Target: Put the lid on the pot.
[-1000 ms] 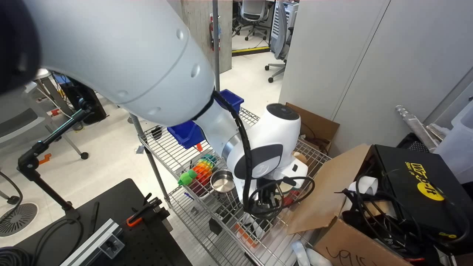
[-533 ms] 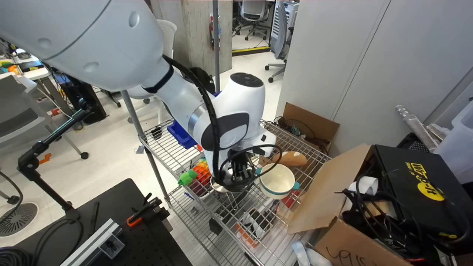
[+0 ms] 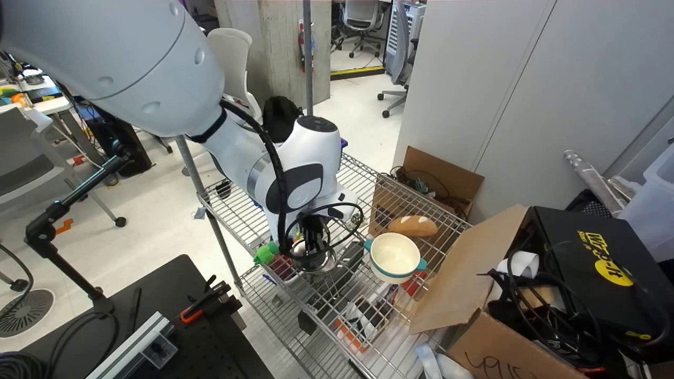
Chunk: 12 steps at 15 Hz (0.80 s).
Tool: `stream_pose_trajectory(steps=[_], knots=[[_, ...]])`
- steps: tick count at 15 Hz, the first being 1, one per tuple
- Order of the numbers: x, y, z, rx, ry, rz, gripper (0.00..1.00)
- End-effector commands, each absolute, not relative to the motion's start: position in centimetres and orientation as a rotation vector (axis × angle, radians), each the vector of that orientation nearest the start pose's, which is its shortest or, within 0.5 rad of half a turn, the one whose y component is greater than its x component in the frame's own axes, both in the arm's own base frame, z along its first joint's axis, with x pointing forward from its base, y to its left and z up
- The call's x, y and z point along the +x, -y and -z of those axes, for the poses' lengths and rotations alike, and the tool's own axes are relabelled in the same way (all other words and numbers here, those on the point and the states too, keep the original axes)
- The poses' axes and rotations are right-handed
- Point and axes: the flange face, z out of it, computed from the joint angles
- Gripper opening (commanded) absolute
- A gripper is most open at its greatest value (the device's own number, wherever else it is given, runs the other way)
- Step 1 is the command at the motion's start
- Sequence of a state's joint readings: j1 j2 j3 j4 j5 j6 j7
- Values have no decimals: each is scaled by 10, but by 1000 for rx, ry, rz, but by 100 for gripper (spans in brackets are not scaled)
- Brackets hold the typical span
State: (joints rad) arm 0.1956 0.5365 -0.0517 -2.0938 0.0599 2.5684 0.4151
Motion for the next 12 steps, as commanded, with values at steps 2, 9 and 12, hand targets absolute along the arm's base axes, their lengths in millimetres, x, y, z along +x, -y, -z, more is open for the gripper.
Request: stream_pose_trajectory(steps=[2, 9, 12], knots=[[578, -92, -138, -3148, -484, -14, 6], [588, -94, -118, -3184, -471, 73, 6], [587, -94, -117, -3203, -469, 72, 49]])
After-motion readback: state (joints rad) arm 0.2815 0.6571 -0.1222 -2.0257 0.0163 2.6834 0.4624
